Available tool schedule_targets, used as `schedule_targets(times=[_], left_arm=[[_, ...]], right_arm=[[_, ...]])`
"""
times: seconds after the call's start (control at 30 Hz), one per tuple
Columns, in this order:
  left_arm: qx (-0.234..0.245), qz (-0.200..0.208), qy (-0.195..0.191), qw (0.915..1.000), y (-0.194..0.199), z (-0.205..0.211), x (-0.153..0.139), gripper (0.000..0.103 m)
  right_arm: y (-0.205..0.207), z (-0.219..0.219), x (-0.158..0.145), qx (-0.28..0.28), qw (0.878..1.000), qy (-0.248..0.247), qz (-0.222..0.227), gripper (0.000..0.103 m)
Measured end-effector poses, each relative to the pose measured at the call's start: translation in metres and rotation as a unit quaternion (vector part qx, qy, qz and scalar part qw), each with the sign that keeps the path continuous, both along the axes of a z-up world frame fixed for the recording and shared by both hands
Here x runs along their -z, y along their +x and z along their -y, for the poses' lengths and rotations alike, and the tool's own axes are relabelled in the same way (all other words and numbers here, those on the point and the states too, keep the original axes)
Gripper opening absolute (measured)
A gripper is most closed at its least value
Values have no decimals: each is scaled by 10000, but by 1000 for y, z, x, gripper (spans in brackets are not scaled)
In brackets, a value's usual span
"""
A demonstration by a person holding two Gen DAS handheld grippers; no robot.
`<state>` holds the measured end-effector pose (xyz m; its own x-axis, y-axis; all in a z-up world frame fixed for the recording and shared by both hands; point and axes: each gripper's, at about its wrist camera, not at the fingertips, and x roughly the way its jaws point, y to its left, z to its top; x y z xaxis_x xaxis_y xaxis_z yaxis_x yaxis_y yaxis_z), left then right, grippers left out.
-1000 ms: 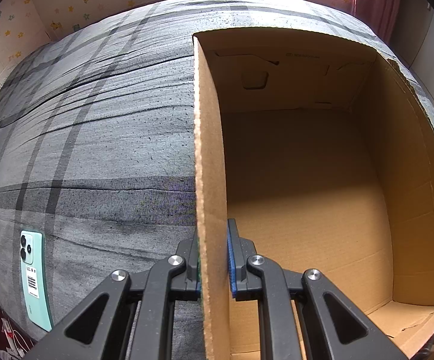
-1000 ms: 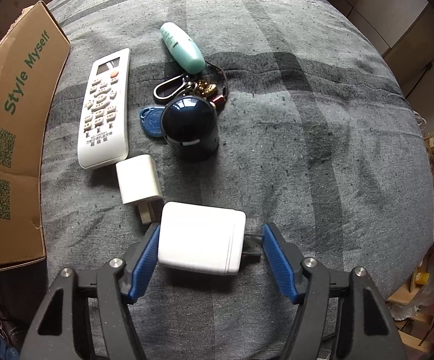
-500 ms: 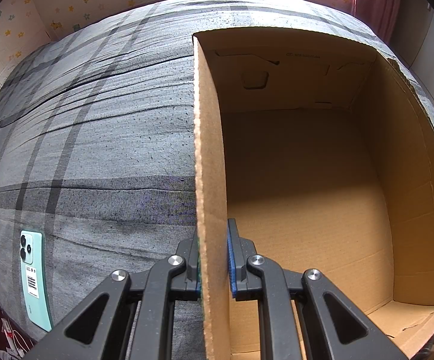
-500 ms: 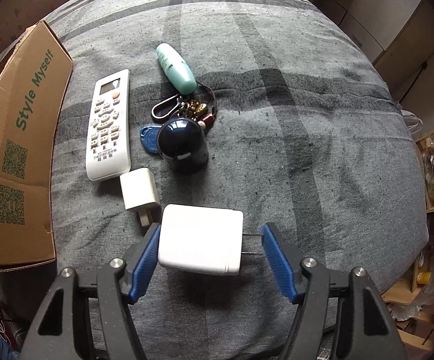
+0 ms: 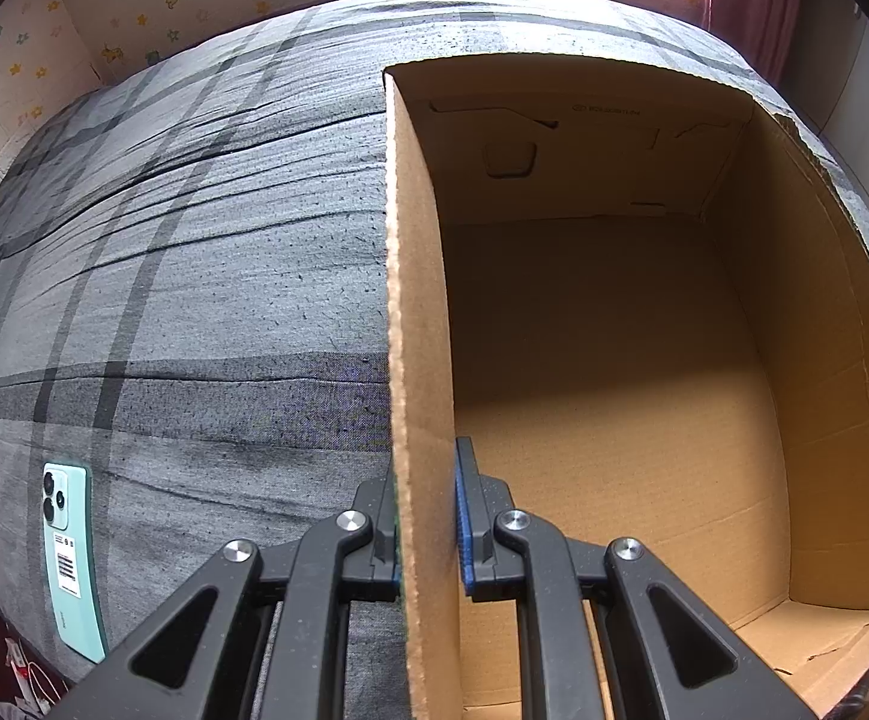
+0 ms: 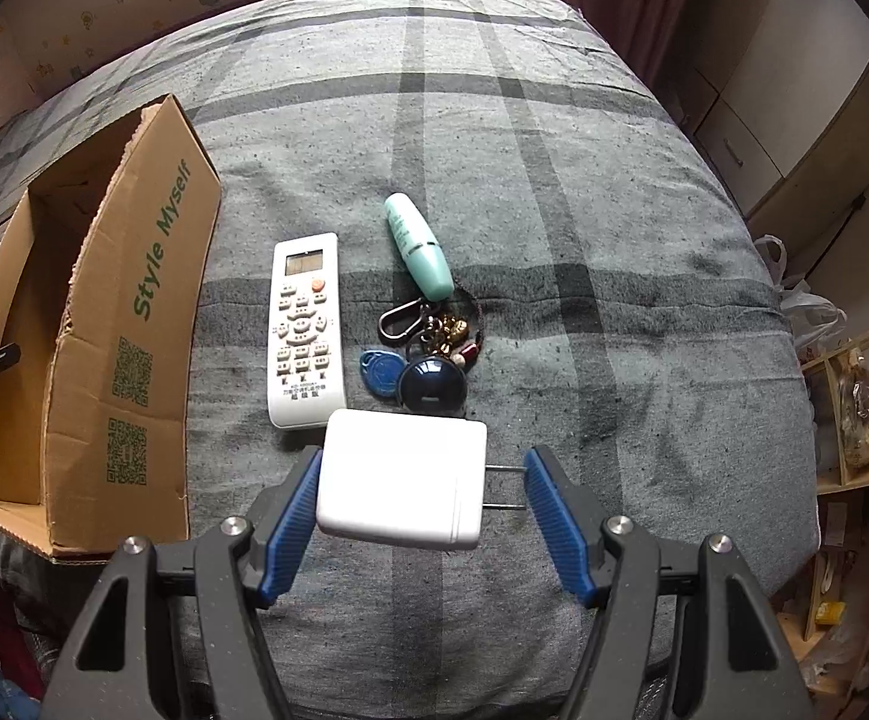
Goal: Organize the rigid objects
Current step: 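Lift the large white charger with the right gripper and carry it over the box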
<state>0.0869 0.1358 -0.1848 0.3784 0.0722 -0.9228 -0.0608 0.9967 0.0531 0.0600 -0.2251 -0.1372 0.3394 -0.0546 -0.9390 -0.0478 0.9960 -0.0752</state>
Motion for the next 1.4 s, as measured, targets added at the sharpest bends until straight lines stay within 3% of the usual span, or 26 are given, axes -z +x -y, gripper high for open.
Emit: schedule_targets(times=[0.43,0.8,1.1,1.4], left_arm=[[-10,12,21,10000,-1,1,-1,13],[-18,10,32,10000,-2,1,-2,13],[-35,12,25,10000,-1,3,-2,13],[-39,14,-1,10000,-1,3,-1,13]], right_arm=[[27,-65,-45,-716,9964,207,403,71],[39,-127,-57,-1269,9897,384,533,71],[52,-177,-51,-1663,9832,605,446,71],[74,-216,-16,-1771,9809,800,126,71]])
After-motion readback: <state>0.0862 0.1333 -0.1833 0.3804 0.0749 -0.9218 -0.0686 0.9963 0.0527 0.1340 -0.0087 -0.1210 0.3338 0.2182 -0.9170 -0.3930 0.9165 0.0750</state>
